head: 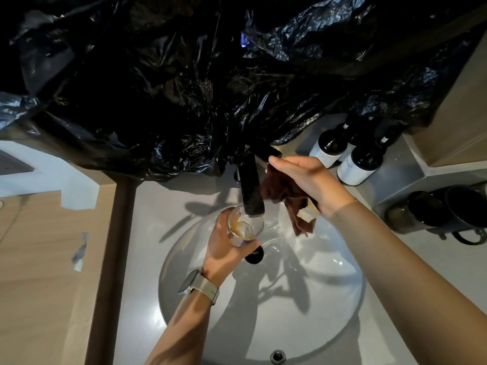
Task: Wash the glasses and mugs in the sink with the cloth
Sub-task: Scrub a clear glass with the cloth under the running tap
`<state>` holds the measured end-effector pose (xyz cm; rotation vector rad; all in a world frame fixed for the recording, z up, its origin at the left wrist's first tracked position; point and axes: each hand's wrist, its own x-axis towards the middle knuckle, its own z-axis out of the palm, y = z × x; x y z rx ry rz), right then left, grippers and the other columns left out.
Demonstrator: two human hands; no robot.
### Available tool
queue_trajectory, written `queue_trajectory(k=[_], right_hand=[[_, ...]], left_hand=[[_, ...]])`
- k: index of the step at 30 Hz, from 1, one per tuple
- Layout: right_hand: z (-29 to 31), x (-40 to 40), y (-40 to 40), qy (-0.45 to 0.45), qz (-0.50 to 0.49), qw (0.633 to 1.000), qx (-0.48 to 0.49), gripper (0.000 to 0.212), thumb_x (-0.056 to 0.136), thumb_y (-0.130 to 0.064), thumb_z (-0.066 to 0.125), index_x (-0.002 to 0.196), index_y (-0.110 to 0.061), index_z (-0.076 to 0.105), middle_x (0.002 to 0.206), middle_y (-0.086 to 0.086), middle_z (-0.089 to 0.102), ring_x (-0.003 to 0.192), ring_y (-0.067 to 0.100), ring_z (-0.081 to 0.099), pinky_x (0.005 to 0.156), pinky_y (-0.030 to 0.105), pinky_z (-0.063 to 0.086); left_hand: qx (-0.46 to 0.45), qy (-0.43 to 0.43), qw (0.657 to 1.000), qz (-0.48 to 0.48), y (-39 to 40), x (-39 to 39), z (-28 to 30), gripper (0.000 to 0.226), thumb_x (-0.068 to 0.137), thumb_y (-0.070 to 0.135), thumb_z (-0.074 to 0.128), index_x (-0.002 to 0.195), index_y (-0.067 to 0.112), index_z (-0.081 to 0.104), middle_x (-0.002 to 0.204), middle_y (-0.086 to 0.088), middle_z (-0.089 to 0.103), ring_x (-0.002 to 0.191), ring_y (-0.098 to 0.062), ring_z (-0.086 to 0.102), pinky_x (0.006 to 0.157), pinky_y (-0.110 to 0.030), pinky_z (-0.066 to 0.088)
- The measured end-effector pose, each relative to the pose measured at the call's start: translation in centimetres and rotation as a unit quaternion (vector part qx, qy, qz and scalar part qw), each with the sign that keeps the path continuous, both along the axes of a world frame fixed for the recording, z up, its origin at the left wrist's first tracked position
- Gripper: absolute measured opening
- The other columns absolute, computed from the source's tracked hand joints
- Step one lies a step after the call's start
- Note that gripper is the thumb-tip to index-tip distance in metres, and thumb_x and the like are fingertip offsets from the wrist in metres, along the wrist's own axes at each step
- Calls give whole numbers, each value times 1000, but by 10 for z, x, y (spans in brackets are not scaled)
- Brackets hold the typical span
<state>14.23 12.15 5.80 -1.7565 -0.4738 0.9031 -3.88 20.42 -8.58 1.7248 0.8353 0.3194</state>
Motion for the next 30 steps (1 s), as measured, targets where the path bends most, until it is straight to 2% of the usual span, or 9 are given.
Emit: queue_trajectory(k=[3,7,12,15,20,24,26,28,30], right_hand=[[-7,-3,-27,37,-43,998,-12,33,89,-33,64,87,0,69,72,9,72,65,18,66,63,22,52],[-23,-11,-70,89,-100,989,-55,21,87,-35,67,91,-15,74,84,11,75,72,23,70,60,24,49],[-35,-21,-104,93,-114,988,-54,38,96,-28,54,92,9,65,87,19,74,75,34,67,63,33,42],[-40,-26,-114,107,-139,984,-41,35,95,-26,55,97,7,65,91,22,73,80,39,69,70,39,49],[-51,-35,-126,154,-166,974,-18,38,96,-22,54,97,16,61,91,24,72,77,34,66,65,25,57],[-58,-35,-137,188,-180,965,-12,29,90,-24,62,99,3,68,95,24,71,87,36,69,63,36,53],[-65,-34,-141,209,-198,958,-5,26,85,-12,68,109,-4,66,104,24,70,97,36,69,72,40,52],[-75,-35,-145,214,-213,953,4,44,79,0,70,121,-11,61,112,23,68,103,36,67,83,41,54],[-80,-37,-147,197,-230,953,-8,55,77,2,73,126,-16,55,111,18,68,98,31,69,79,38,54]], left_hand=[[-8,-6,1000,-3,-1,0,2,83,56,32,86,129,30,46,123,4,60,109,-12,62,90,-25,51],[-3,-8,1000,-15,-1,0,4,81,58,32,85,127,37,45,125,5,59,109,-11,62,89,-22,51],[9,2,999,-31,-2,2,7,74,62,29,86,116,52,42,124,8,58,109,-8,60,86,-16,47],[74,75,992,-74,2,7,9,66,65,34,85,116,39,43,109,12,59,95,-7,59,79,-19,47],[125,265,940,-176,12,10,5,71,63,51,80,121,28,47,95,10,58,88,-16,58,76,-28,47],[141,379,885,-233,17,13,6,74,61,58,79,121,26,51,111,4,62,99,-21,60,88,-35,49],[140,406,866,-255,18,16,6,72,66,54,81,124,20,54,118,0,61,105,-21,59,89,-33,50],[137,425,852,-273,21,20,5,73,69,54,80,126,16,55,122,-2,62,106,-21,59,90,-32,50],[118,432,850,-278,23,23,7,75,69,56,78,126,14,56,119,-3,62,102,-19,61,89,-32,52]])
